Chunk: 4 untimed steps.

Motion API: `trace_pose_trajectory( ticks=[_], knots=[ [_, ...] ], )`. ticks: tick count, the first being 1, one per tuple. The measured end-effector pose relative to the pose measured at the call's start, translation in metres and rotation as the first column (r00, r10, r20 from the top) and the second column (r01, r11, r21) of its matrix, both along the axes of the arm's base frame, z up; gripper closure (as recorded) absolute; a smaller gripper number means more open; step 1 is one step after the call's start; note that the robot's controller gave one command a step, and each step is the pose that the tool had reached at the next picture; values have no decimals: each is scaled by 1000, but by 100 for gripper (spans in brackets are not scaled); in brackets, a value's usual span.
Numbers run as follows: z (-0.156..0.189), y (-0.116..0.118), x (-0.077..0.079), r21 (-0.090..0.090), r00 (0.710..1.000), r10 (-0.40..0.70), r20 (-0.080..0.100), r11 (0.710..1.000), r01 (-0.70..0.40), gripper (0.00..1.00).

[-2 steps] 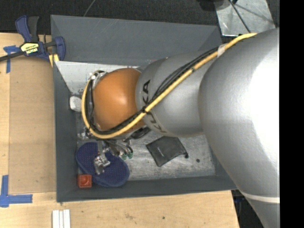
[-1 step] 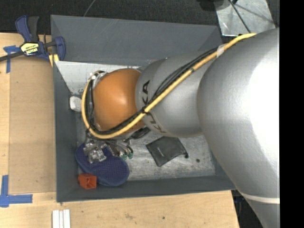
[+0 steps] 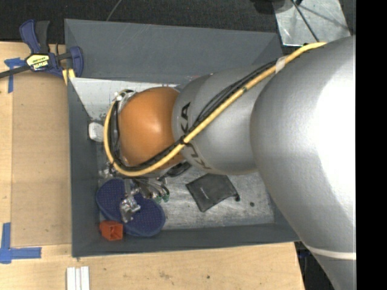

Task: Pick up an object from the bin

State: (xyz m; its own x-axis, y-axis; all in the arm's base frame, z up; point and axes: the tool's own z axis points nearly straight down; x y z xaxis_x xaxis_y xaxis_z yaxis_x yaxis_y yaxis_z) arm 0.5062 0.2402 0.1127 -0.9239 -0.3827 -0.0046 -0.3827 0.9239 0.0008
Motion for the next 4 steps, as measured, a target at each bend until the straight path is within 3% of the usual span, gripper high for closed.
trace_pose_trajectory(
  ticks=[1, 2, 3, 4],
  knots=[
    [0, 0, 0, -1, 1000, 0, -1, 1000, 0, 100],
    [0, 0, 0, -1, 1000, 0, -1, 1000, 0, 0],
    [-38, -4, 37, -2, 984, 180, -11, 984, -180, 0],
    [-38, -4, 37, -2, 983, 181, -10, 983, -181, 100]
  ],
)
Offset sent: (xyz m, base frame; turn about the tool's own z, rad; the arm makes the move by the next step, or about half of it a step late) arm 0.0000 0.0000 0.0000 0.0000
